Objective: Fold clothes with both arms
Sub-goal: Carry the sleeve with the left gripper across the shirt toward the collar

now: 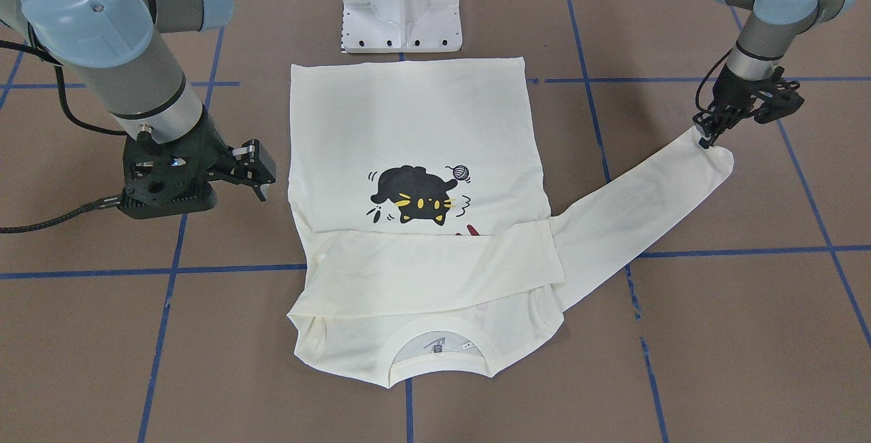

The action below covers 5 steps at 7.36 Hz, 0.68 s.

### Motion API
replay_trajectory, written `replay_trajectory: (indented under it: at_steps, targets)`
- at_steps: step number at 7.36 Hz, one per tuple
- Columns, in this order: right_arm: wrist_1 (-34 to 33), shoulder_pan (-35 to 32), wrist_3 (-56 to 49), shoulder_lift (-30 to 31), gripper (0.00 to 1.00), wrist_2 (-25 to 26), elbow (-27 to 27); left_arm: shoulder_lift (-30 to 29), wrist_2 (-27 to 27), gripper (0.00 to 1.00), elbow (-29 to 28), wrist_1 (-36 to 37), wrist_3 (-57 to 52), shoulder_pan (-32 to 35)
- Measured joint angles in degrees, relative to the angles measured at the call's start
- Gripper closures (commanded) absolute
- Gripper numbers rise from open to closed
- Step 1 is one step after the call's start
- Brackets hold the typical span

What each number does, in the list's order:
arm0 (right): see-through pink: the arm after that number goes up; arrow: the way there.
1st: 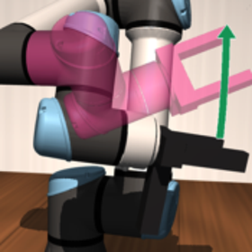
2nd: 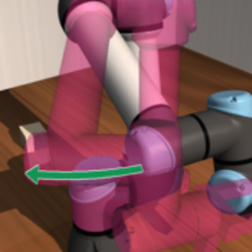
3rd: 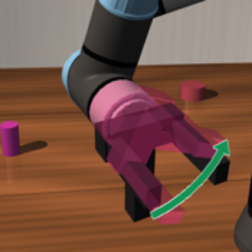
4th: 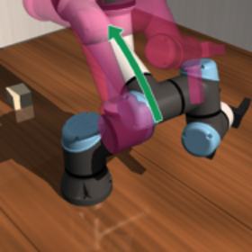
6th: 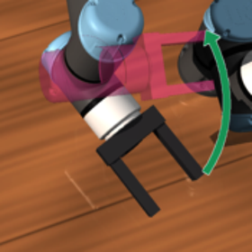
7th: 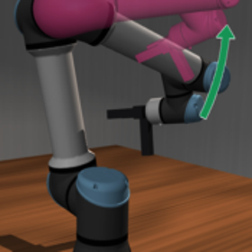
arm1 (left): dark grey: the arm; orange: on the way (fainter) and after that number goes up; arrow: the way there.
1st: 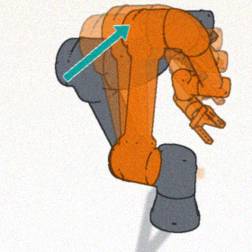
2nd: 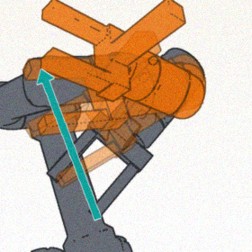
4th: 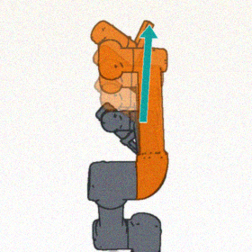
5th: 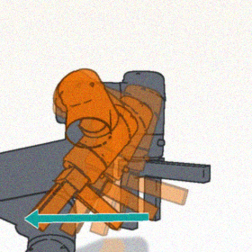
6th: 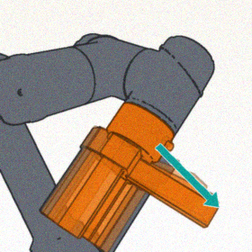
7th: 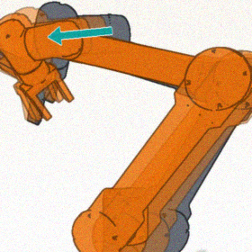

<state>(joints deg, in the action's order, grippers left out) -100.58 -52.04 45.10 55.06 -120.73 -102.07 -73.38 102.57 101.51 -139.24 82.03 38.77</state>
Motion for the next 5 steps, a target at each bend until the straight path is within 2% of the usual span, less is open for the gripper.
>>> replay_trajectory:
  at_steps: [2,3,5]
  targets:
    - [-0.45,-0.19,0.46,4.75,0.00,-0.03,-3.77,-3.33,2.57,1.00,1.06,3.41,-1.95,1.91]
    - [-1.36,-0.22,0.55,7.46,0.00,-0.01,-5.71,-8.01,3.19,1.00,1.20,7.90,-3.44,3.86]
    - [-2.37,-0.34,0.41,13.39,0.00,-0.05,-10.26,-23.56,3.89,1.00,1.22,24.53,-6.76,7.76]
